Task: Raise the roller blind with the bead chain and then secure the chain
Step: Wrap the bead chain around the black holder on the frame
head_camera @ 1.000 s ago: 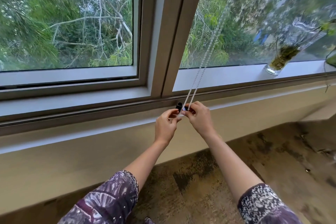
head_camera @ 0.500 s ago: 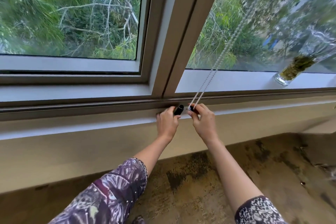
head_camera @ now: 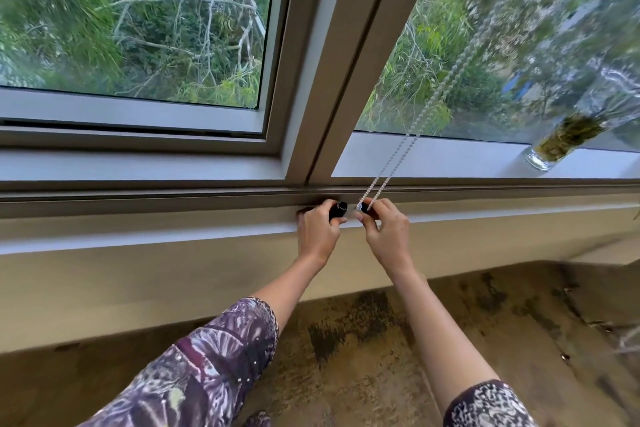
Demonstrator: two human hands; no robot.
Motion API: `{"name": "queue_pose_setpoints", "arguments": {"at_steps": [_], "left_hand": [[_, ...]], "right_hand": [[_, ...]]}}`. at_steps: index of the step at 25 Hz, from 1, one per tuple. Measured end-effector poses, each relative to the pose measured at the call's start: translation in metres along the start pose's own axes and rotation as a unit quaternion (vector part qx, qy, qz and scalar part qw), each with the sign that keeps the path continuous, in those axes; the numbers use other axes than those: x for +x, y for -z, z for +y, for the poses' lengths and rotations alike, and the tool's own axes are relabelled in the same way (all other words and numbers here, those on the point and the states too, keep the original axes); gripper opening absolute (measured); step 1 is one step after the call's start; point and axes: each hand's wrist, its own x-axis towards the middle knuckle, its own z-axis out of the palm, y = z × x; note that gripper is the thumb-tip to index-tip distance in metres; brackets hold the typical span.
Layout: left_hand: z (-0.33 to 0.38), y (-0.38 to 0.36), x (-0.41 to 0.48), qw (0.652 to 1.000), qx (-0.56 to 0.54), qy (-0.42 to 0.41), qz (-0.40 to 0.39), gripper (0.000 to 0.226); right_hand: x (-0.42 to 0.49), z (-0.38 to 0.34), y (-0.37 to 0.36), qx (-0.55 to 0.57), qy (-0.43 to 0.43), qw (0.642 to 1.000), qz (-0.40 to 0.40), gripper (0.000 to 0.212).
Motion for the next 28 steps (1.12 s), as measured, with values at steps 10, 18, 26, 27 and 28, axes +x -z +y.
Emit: {"name": "queue_pose_setpoints", "arguments": {"at_steps": [10,18,26,27,28], "left_hand": [[-0.015,0.033,-0.022,0.996,-0.061,-0.061,-0.010,0.029],[-0.028,0.070,-0.034,0.997,-0.049,-0.058,0.002,0.031],[-0.037,0.105,-0.045,0.997,-0.003,-0.079,-0.010,0.031],[-0.038,0.108,-0.047,0.997,0.001,-0.082,-0.007,0.031],[-0.039,0.111,-0.048,0.997,0.005,-0.082,-0.004,0.030]], "right_hand": [[-0.006,-0.016,-0.009,0.040,0.040,0.998,-0.037,0.014],[-0.022,-0.042,-0.029,0.104,0.051,0.993,-0.027,0.018],[-0.032,-0.065,-0.043,0.121,0.080,0.989,-0.042,0.017],[-0.033,-0.067,-0.044,0.121,0.084,0.988,-0.041,0.017],[-0.034,-0.068,-0.046,0.123,0.087,0.988,-0.041,0.017]]}}
